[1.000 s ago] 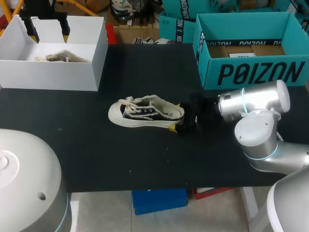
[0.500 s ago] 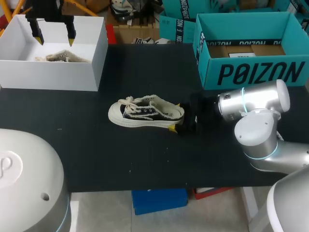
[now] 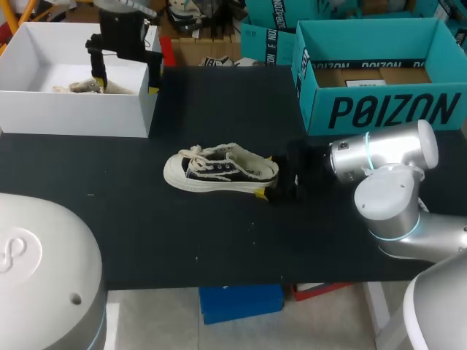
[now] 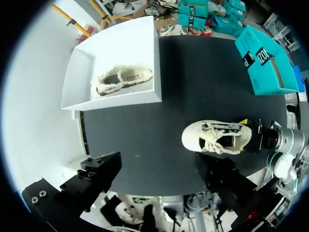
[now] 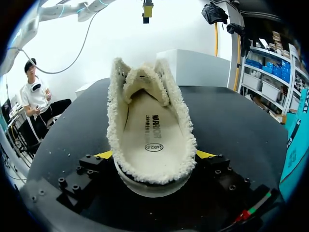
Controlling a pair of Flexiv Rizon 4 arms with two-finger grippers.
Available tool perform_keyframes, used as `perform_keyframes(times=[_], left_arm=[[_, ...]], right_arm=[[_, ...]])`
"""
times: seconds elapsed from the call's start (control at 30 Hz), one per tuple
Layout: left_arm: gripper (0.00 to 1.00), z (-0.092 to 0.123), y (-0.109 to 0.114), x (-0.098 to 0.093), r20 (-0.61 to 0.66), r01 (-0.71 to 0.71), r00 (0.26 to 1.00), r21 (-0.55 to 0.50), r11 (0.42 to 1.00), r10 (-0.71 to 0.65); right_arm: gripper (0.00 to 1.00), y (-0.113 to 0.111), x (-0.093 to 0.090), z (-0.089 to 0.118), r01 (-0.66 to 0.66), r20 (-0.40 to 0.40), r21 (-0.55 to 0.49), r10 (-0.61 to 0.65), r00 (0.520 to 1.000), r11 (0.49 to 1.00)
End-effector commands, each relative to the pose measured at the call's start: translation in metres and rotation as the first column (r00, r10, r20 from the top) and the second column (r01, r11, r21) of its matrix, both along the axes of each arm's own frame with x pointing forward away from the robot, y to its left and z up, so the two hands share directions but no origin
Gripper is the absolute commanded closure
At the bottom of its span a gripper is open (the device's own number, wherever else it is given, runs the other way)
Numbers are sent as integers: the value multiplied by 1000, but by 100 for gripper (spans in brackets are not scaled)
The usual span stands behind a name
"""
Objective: Take the shoe out of the shoebox, open the shoe tongue, remove and reinsert the insole, then place the shoe into the shoebox
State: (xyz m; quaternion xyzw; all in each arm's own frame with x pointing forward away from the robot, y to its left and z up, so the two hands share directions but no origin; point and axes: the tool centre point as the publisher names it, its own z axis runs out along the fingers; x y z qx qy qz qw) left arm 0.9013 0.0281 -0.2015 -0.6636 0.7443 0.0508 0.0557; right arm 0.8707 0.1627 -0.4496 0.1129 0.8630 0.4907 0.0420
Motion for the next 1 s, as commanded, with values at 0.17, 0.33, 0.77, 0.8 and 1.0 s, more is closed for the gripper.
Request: perform_keyframes(times=[0.17,0.33,0.77,0.8,1.0], left_arm=[[0,-33,-60,5,-34,59,998,86,995,-56],[0,-44,-101,8,-55,111,993,107,988,-106],[0,-80,-183,-7,-111,235,970,199,951,-217],[0,-82,-185,-9,-123,235,969,200,951,-214],[0,-98,-192,-29,-160,206,973,255,945,-168]], right_arm=[[100,1,1,-7,1,0,0,-1,1000,1000],[100,1,1,-7,1,0,0,-1,1000,1000],[100,1,1,-7,1,0,0,-1,1000,1000],[100,1,1,-7,1,0,0,-1,1000,1000],[100,1,1,-7,1,0,0,-1,1000,1000]])
